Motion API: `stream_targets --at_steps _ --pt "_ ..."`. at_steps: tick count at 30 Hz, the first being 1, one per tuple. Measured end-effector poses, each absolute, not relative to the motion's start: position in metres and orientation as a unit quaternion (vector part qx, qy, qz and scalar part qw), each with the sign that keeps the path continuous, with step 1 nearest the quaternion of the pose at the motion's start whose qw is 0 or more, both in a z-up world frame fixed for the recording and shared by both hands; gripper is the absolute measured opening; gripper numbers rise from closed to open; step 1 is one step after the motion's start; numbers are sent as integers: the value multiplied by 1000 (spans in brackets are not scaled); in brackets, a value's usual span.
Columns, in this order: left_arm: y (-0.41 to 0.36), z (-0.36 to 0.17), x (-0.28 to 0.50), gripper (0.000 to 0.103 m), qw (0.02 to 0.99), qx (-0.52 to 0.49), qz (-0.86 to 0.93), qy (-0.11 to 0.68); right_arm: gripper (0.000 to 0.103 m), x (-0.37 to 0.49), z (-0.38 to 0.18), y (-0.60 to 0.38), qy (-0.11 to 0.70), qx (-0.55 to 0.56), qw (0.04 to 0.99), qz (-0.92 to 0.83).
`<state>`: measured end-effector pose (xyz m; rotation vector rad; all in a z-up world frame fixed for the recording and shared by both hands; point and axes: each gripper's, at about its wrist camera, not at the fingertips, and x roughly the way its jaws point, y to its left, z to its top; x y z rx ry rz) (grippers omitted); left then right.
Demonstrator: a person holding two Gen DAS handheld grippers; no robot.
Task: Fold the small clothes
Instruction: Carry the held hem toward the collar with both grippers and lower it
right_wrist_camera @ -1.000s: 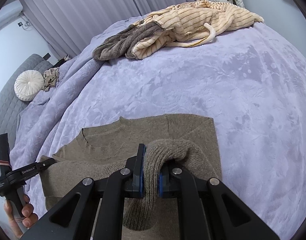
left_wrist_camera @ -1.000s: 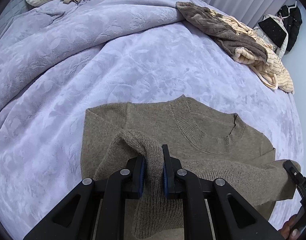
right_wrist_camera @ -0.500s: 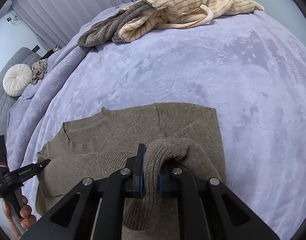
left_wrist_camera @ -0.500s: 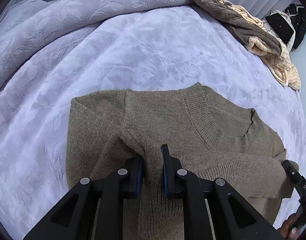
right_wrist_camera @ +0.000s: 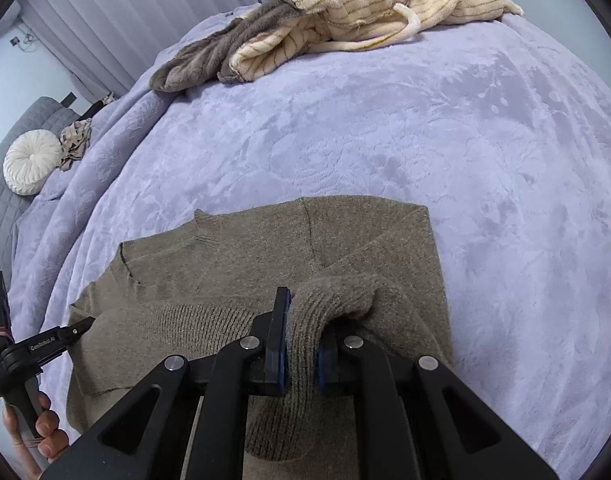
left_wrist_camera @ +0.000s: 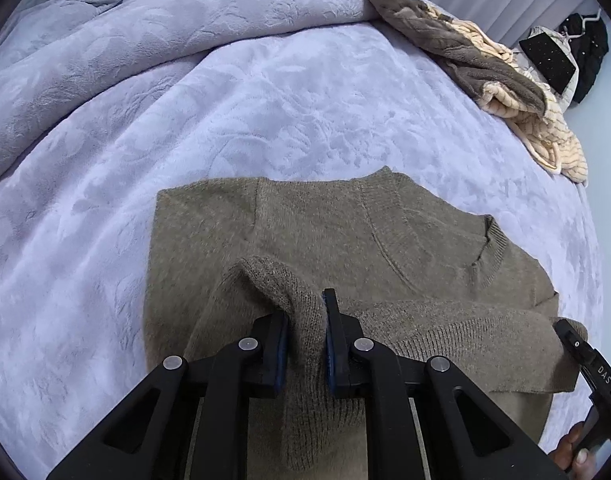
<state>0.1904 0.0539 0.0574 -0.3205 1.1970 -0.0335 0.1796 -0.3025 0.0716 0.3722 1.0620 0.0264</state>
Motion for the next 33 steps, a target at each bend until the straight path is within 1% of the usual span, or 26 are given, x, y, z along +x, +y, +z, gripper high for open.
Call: stream_targets --at_steps 6,12,16,19,22,25,29,33 --pt "69 103 102 16 821 -163 -58 545 11 105 122 -304 466 182 864 53" --pt "83 158 -6 16 846 -151 -78 506 11 -7 175 -292 434 167 881 94" --pt "88 168 -27 16 849 -153 -72 500 11 -53 198 -284 413 155 891 110" --pt "91 170 -13 16 847 -168 -65 500 11 -53 206 -282 400 149 897 113" --pt "88 170 14 16 849 -173 -52 497 11 -30 205 -288 396 172 895 113" --pt "81 159 55 16 844 -173 -40 506 11 2 197 -290 400 185 892 103" --pt "71 122 115 16 824 -169 -26 541 11 61 169 -295 428 202 878 79" --pt "67 74 160 16 797 -174 -7 578 11 118 122 -302 475 224 849 58"
